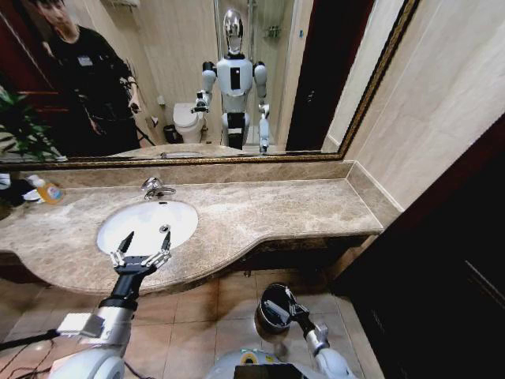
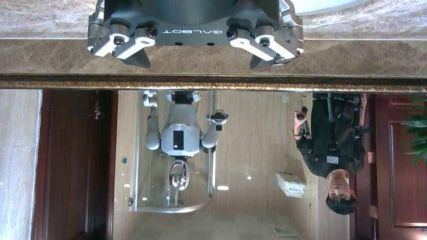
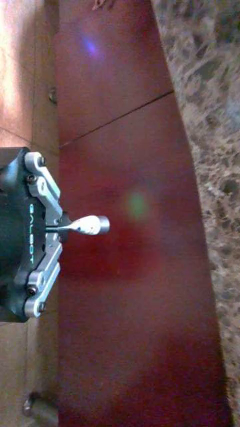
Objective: Pick up the trash from the sink and place it in the trash bin.
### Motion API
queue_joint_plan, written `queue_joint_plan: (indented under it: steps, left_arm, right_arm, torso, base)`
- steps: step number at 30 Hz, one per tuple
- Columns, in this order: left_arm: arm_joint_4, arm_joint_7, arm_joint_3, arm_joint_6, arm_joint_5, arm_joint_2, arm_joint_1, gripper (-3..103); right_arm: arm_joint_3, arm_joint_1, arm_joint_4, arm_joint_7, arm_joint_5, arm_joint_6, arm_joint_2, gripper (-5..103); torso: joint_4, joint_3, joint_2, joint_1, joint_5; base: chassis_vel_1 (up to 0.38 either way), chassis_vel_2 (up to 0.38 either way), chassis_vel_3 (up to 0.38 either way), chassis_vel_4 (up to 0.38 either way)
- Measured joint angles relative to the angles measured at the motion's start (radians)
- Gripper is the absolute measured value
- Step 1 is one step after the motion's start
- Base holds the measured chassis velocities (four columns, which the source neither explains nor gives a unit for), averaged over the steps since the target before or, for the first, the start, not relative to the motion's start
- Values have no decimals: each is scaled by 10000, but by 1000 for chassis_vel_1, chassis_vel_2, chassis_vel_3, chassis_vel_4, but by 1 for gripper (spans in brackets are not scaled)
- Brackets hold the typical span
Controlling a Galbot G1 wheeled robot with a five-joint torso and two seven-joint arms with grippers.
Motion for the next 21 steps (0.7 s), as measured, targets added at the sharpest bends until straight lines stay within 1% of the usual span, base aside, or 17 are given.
queue_joint_plan:
  steps: [5, 11, 17, 18, 19, 20, 21]
  left_arm:
    - [0, 0, 0, 0, 0, 0, 0, 100]
    - [0, 0, 0, 0, 0, 0, 0, 100]
    - [0, 0, 0, 0, 0, 0, 0, 100]
    - [1, 0, 0, 0, 0, 0, 0, 100]
    - [0, 0, 0, 0, 0, 0, 0, 100]
    - [0, 0, 0, 0, 0, 0, 0, 100]
    - [0, 0, 0, 0, 0, 1, 0, 100]
  right_arm:
    - [-62, 438, -414, 162, -131, -134, 248, 1]
    - [-99, 917, -993, 395, -363, -28, 512, 1]
    - [-111, 1003, -1148, 597, -416, 31, 519, 1]
    - [-111, 987, -1164, 612, -464, 77, 488, -2]
    - [-109, 968, -1189, 622, -518, 142, 446, 2]
    - [-109, 968, -1189, 622, -518, 142, 446, 2]
    - [-108, 959, -1234, 635, -547, 252, 422, 8]
  torso:
    - [0, 0, 0, 0, -1]
    - [0, 0, 0, 0, 0]
    - [0, 0, 0, 0, 0]
    - [0, 0, -1, 0, 1]
    - [0, 0, 0, 0, -1]
    - [0, 0, 0, 0, -1]
    - [-1, 0, 0, 0, -2]
  base:
    - [0, 0, 0, 0]
    - [0, 0, 0, 0]
    - [0, 0, 0, 0]
    - [0, 0, 0, 0]
    - [0, 0, 0, 0]
    - [0, 0, 0, 0]
    - [0, 0, 0, 0]
